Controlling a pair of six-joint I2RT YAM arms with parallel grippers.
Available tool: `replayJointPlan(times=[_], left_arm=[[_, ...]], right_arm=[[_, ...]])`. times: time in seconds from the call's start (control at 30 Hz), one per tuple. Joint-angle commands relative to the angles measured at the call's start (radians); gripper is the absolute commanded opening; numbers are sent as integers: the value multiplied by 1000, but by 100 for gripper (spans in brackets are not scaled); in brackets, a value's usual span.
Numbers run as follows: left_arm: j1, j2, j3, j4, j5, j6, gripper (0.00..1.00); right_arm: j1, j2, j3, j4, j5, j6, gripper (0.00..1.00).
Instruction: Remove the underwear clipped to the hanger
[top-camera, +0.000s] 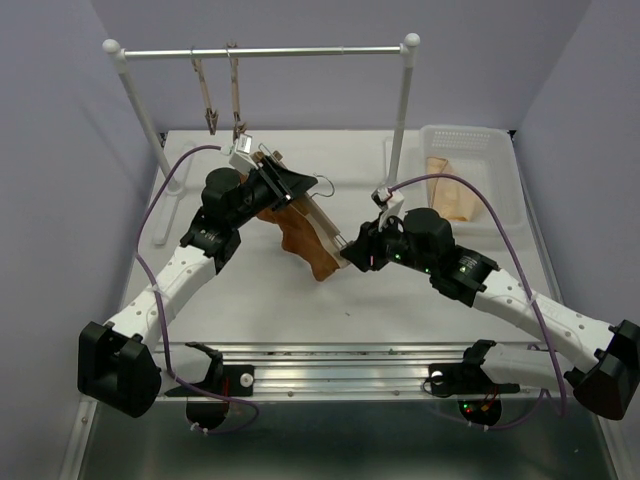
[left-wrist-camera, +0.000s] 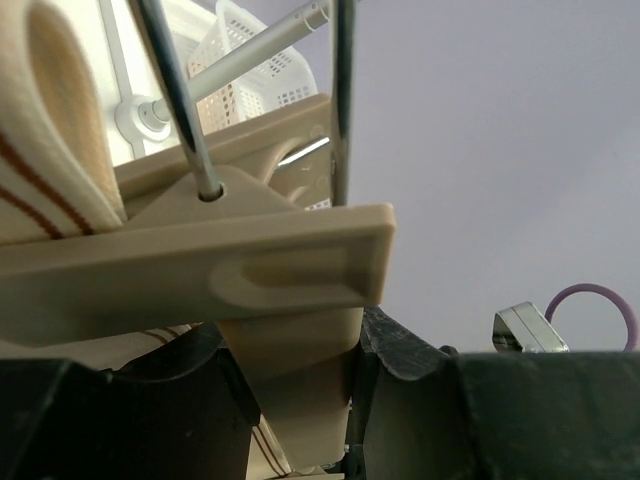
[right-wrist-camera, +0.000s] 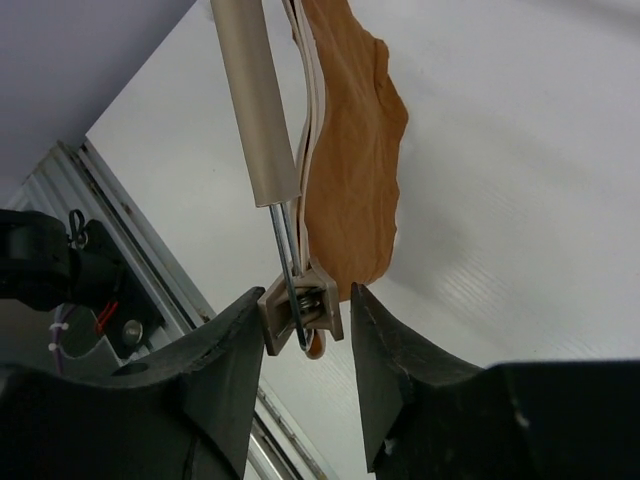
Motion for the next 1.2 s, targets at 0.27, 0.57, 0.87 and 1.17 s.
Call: replayJointPlan(times=[0.27, 0.57, 0.87, 1.17], left_arm=[[5, 9, 0, 69, 11, 8, 0], [7, 33, 27, 72, 37, 19, 0], [7, 120, 106, 62, 326, 201, 0], [19, 138, 116, 115, 508, 267, 0]], right_arm=[[7, 1, 13, 70, -40, -43, 1], [7, -4, 10, 67, -38, -69, 62], [7, -97, -8, 47, 32, -130, 100], [-7, -107, 27, 7, 210, -196, 100]])
